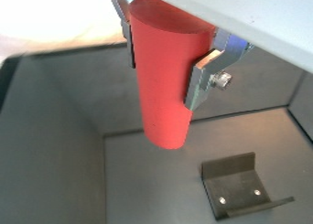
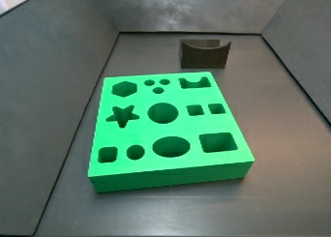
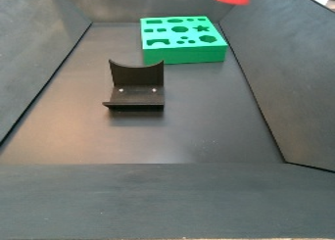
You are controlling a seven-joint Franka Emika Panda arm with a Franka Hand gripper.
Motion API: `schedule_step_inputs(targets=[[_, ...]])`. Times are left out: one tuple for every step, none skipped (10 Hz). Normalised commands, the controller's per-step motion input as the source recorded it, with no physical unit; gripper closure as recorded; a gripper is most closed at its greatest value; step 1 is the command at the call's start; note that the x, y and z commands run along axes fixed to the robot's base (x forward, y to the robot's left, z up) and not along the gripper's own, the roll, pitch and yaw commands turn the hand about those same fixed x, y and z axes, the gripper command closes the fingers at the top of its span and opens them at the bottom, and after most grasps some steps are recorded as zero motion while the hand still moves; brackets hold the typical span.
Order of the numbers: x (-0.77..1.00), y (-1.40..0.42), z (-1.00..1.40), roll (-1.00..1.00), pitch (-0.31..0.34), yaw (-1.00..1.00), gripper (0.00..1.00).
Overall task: Pick up the oval object. Move up. Move to above the board. Insert the oval object.
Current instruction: Move to above the board.
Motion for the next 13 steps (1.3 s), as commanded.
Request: schedule_step_inputs(targets=[[0.17, -1.0, -0.02, 0.02, 0.078, 1.0, 1.0], [0.17, -1.0, -0.02, 0.03, 0.078, 1.0, 1.0], [0.17, -1.0, -0.01, 0.03, 0.081, 1.0, 1.0], [0.17, -1.0, -0.01, 0.02, 0.083, 1.0, 1.0], [0.18, -1.0, -0.01, 0.02, 0.092, 1.0, 1.0], [0.19, -1.0, -0.01, 0.02, 0.107, 1.0, 1.0], [0.2, -1.0, -0.01, 0.02, 0.123, 1.0, 1.0], [0.2, -1.0, 0.0, 0.02, 0.134, 1.0, 1.0], [0.21, -1.0, 0.0, 0.04, 0.166, 1.0, 1.0], [0.23, -1.0, 0.01, 0.04, 0.224, 1.0, 1.0], [0.25, -1.0, 0.01, 0.05, 0.214, 0.74, 1.0], [0.26, -1.0, 0.02, 0.06, 0.194, 0.56, 1.0], [0.3, -0.95, 0.01, 0.1, 0.156, 0.23, 1.0]])
